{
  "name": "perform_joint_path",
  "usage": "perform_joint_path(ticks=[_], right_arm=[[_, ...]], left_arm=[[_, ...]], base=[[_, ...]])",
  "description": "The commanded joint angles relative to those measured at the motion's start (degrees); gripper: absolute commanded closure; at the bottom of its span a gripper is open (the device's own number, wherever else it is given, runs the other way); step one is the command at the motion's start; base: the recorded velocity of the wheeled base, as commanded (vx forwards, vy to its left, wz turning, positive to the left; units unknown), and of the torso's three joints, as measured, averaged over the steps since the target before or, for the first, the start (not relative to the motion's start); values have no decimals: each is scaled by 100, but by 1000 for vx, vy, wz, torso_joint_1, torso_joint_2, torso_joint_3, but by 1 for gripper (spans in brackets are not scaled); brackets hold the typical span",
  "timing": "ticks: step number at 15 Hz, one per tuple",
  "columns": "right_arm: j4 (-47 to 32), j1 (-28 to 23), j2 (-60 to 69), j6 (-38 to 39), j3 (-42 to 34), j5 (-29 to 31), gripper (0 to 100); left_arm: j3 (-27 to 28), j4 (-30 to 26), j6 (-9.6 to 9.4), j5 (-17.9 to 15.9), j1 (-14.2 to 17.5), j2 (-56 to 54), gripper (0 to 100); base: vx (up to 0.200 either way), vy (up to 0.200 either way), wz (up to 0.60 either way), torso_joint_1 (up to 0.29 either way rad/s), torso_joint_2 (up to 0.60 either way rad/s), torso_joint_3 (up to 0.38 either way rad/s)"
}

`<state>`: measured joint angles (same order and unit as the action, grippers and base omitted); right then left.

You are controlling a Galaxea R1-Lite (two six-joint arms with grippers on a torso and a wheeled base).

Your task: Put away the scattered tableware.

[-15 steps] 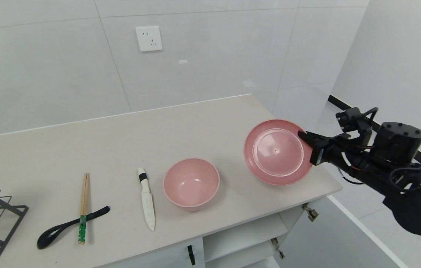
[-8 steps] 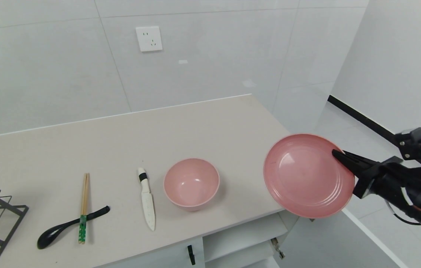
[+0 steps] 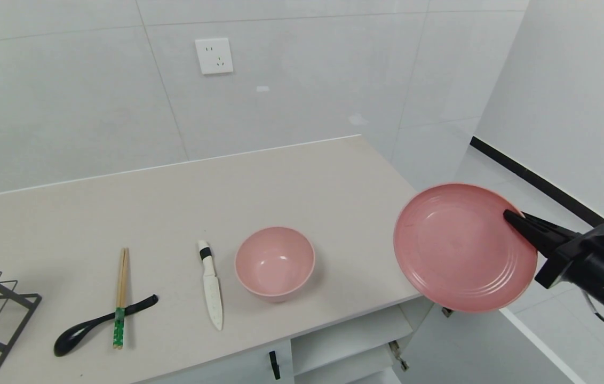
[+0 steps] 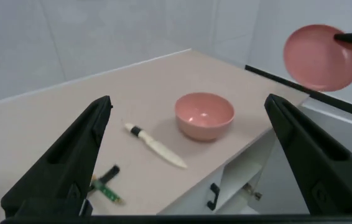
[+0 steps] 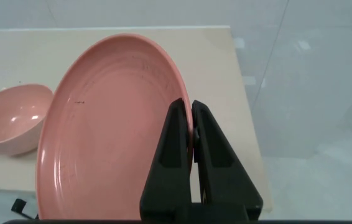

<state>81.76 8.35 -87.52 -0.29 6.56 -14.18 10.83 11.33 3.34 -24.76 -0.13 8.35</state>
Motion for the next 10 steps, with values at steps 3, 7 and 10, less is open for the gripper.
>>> perform_joint_path(ticks=[3, 7, 10], right_arm=[[-11, -97, 402, -41, 74, -24, 100], [-29, -211, 683, -50, 74, -94, 100], [-38, -255, 771, -59, 74, -120, 100]], left_arm=[[1132, 2093, -466, -811, -400, 3225, 0], [605, 4035, -510, -1760, -1068, 4755, 0], [570, 4844, -940, -2507, -1112, 5519, 0]], base=[[0, 0, 0, 0, 0, 0], [0, 0, 0, 0, 0, 0], [0, 0, 0, 0, 0, 0]])
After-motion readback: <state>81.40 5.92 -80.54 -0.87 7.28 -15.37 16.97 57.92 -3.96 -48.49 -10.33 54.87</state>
